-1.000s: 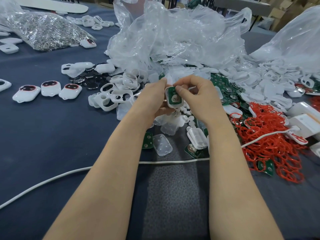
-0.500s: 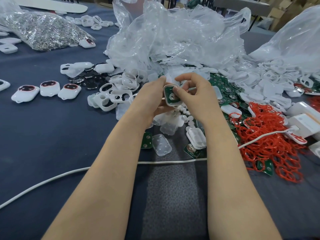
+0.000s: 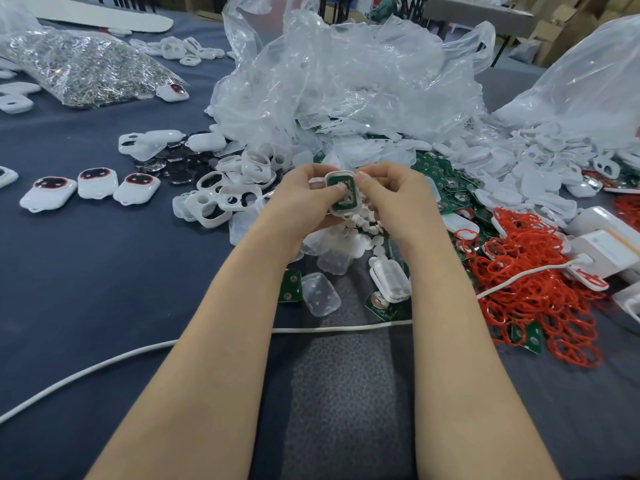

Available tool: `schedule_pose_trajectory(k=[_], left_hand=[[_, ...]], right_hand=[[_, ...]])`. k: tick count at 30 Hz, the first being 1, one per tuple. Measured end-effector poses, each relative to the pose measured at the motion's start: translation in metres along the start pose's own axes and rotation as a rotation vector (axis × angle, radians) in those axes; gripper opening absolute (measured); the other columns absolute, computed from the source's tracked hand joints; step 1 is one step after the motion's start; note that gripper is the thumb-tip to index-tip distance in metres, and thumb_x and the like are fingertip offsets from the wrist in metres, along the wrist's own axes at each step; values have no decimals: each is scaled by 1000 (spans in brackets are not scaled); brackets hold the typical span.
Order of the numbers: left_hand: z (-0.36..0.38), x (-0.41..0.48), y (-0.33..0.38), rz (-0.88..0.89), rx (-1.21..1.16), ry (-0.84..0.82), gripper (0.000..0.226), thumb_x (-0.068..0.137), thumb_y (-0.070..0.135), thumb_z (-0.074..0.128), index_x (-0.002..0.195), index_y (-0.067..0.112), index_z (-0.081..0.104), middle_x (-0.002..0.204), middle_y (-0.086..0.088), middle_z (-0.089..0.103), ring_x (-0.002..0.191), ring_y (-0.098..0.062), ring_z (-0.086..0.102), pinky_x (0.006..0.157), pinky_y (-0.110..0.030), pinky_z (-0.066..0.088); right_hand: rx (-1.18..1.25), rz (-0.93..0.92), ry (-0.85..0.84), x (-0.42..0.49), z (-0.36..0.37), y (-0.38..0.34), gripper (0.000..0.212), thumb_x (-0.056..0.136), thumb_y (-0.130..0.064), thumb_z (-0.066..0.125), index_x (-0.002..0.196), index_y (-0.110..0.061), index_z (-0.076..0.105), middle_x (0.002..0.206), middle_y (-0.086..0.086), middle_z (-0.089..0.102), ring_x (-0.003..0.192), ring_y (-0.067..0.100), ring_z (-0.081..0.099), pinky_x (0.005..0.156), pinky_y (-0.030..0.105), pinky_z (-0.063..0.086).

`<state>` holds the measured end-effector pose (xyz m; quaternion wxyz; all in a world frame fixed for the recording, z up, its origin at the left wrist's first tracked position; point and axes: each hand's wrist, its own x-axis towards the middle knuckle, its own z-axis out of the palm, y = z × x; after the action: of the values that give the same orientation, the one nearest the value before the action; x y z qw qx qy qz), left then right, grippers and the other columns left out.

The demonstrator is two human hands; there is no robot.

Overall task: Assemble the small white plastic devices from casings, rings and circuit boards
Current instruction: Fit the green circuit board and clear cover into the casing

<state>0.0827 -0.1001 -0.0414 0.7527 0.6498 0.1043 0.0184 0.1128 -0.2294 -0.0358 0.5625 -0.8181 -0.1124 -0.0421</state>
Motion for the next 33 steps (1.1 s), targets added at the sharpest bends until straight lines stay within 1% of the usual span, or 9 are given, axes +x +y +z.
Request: schedule_pose_trajectory(k=[7,11,14,17,21,23,27,30,33], left_hand=[[1,-2,3,-19,-64,16,7,93,5,59,96,11,59,95,-11,68,75,-14,69,62,-21,58],[1,-1,5,-34,-139,110,8,94,5,57,94,12,57,99,-13,67,75,-15,68,63,-23,60],[-4,1,7,-40,-317,209,8,93,5,57,93,12,55,97,-11,65,64,-11,69,56,-21,57],[-10,3,9,-23,-509,267,3,95,3,54,96,6,55,91,-10,64,68,-13,67,55,-19,56],[-14,5,9,1,-619,293,13,96,1,52,108,3,52,115,-20,63,92,-25,67,64,-22,59],[-14,6,9,9,-649,293,15,96,0,50,112,1,51,121,-24,61,95,-30,67,68,-25,60],[-13,5,8,4,-649,281,6,97,-1,49,100,1,53,115,-24,62,78,-25,70,58,-22,58],[-12,5,8,-1,-644,264,6,97,-1,49,101,1,53,112,-24,63,68,-21,71,56,-20,57],[-10,4,7,-12,-632,227,6,97,0,49,96,5,52,101,-20,64,64,-20,71,57,-21,58]], right_hand=[[-34,4,21,1,3,0,11,89,-23,65,78,-27,63,65,-6,57,57,7,50,60,23,44],[-52,-9,115,0,-1,-4,8,89,-26,64,81,-25,62,65,-10,57,53,-3,50,56,14,42],[-191,-20,184,-3,-18,-11,10,86,-23,64,77,-26,63,71,-10,61,63,1,54,61,17,42],[-451,58,-69,-9,-35,-18,13,81,-17,65,69,-22,67,68,-9,65,61,2,54,56,15,40],[-671,204,-406,-18,-41,-25,14,81,-29,72,75,-16,69,61,-7,67,47,0,52,52,19,44],[-691,245,-443,-20,-42,-29,21,78,-35,75,81,-15,68,66,-2,69,54,8,59,57,25,51],[-771,311,-510,-31,-42,-31,32,76,-40,76,87,-13,63,82,6,70,80,22,69,75,37,59],[-941,243,-531,-40,-34,-31,33,76,-40,75,96,-17,62,91,0,65,86,20,62,68,29,48],[-930,179,-519,-37,-22,-31,25,81,-23,70,103,-13,66,97,4,68,83,18,63,61,23,44]])
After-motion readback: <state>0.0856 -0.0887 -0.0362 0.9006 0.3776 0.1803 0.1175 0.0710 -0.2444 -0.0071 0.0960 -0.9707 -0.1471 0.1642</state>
